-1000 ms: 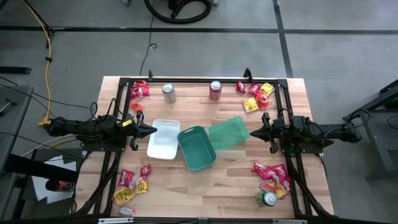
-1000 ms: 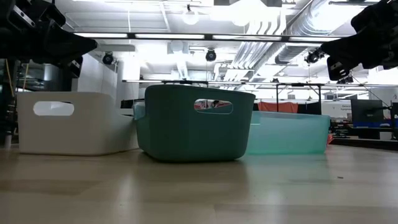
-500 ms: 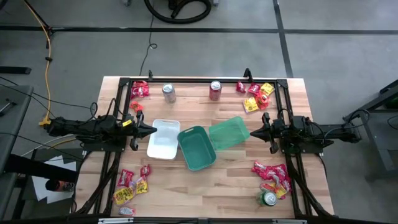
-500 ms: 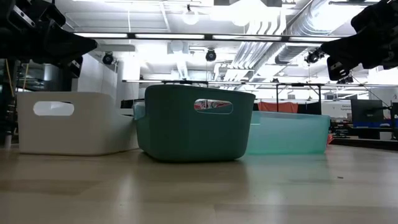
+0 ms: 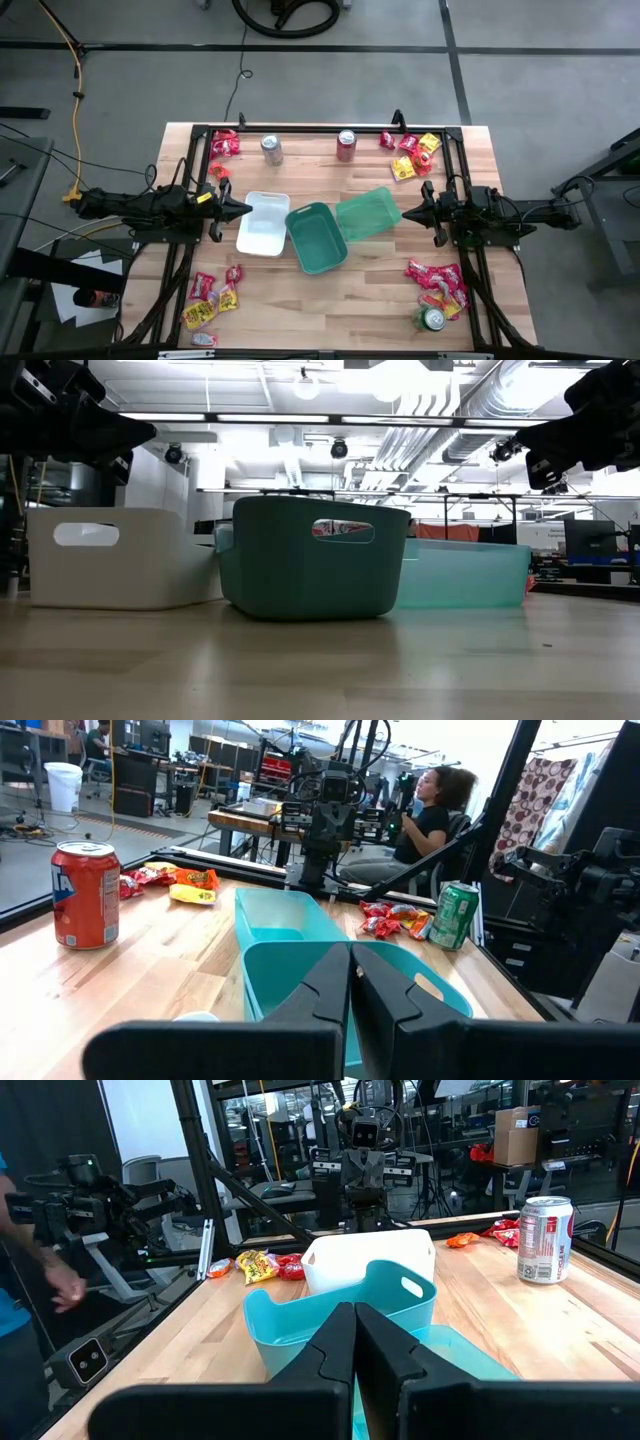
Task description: Sort candy
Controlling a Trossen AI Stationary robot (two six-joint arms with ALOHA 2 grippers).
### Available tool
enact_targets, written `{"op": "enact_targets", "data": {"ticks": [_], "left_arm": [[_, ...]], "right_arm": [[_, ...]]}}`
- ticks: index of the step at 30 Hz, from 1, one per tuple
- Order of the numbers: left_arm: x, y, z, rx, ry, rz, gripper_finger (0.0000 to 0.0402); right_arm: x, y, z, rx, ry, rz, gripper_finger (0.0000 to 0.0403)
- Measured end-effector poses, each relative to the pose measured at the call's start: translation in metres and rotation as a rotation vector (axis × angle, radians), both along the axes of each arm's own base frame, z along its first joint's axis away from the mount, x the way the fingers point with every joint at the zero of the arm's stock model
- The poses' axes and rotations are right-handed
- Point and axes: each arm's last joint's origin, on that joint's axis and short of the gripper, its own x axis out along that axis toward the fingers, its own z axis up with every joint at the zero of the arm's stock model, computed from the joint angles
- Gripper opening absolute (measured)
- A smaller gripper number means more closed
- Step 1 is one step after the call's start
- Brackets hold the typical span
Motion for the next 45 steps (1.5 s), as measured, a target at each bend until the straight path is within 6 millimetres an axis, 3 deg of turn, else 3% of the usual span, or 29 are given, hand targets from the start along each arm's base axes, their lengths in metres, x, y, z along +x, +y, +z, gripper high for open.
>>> {"op": "enact_targets", "data": {"ticks": [12, 16, 19, 24, 27, 30, 33, 37, 41, 45], "left_arm": [[0.0, 0.0, 0.0, 0.0, 0.0, 0.0, 0.0001], [0.0, 0.0, 0.0, -0.001, 0.0, 0.0, 0.0001], [0.0, 0.0, 0.0, -0.001, 0.0, 0.0, 0.0001], [0.0, 0.0, 0.0, -0.001, 0.0, 0.0, 0.0001], [0.0, 0.0, 0.0, -0.001, 0.0, 0.0, 0.0001], [0.0, 0.0, 0.0, 0.0, 0.0, 0.0, 0.0001], [0.0, 0.0, 0.0, 0.0, 0.0, 0.0, 0.0001], [0.0, 0.0, 0.0, 0.0, 0.0, 0.0, 0.0001], [0.0, 0.0, 0.0, 0.0, 0.0, 0.0, 0.0001], [0.0, 0.0, 0.0, 0.0, 0.0, 0.0, 0.0001]], "right_arm": [[0.0, 0.0, 0.0, 0.0, 0.0, 0.0, 0.0], [0.0, -0.001, 0.003, -0.171, -0.054, -0.029, 0.0], [-0.004, -0.001, 0.028, -0.061, -0.301, -0.042, 0.0], [-0.035, -0.009, 0.072, 0.268, -0.853, -0.205, 0.0], [-0.042, -0.018, 0.077, 0.46, -0.926, -0.471, 0.0], [-0.034, -0.021, 0.088, 0.557, -0.778, -0.594, 0.0], [-0.013, -0.023, 0.103, 0.521, -0.48, -0.667, 0.0], [0.016, -0.036, 0.114, 0.484, -0.064, -0.888, 0.0016], [0.043, -0.064, 0.103, 0.498, 0.341, -1.006, 0.0068], [0.063, -0.102, 0.073, 0.569, 0.653, -1.097, 0.0139]]}}
